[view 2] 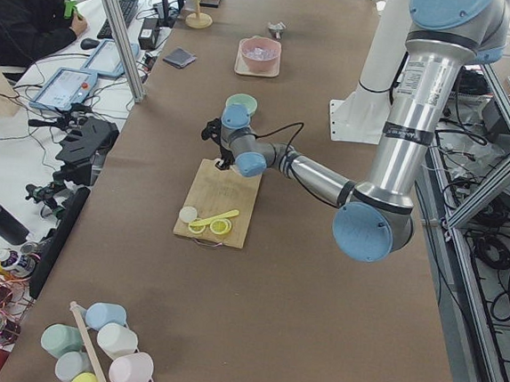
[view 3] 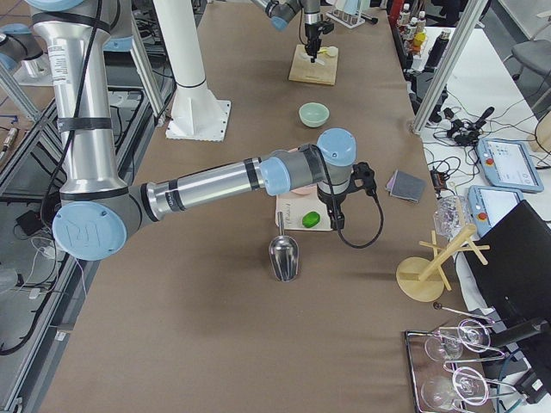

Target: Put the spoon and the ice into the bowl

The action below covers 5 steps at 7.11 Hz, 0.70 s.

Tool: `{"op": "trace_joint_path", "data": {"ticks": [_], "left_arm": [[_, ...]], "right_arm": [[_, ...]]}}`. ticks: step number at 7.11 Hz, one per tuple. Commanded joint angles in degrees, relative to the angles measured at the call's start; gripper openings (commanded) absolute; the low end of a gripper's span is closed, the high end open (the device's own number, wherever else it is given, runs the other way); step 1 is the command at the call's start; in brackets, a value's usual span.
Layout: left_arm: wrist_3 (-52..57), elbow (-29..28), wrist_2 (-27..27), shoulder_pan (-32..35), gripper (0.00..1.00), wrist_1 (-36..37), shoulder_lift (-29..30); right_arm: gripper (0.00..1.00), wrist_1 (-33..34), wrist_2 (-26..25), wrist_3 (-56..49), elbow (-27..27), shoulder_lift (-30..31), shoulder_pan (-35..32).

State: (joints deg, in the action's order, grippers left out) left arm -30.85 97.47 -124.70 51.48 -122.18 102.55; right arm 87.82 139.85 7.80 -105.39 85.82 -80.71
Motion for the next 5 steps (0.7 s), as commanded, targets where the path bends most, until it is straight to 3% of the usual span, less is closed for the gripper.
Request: {"op": "trace_joint_path", "data": {"ticks": [1,3,5], "left_arm": [[-8.46,2.37,-0.28,0.56,0.0,4.76,6.4],[-12.29,1.93,-0.19,-0.58,0.0,4.76,9.67],[-15.7,0.53,2.42,-3.3,0.0,4.85,12.65]], "right_arm": [[1.0,-0.1,-4.02,14.19,-6.83,-5.44,8.68],[1.0,-0.19,-14.12,24.34,-10.62,-8.2,18.36],[1.0,-9.27,-16.44,26.8,-8.18,-7.16,23.03]]}}
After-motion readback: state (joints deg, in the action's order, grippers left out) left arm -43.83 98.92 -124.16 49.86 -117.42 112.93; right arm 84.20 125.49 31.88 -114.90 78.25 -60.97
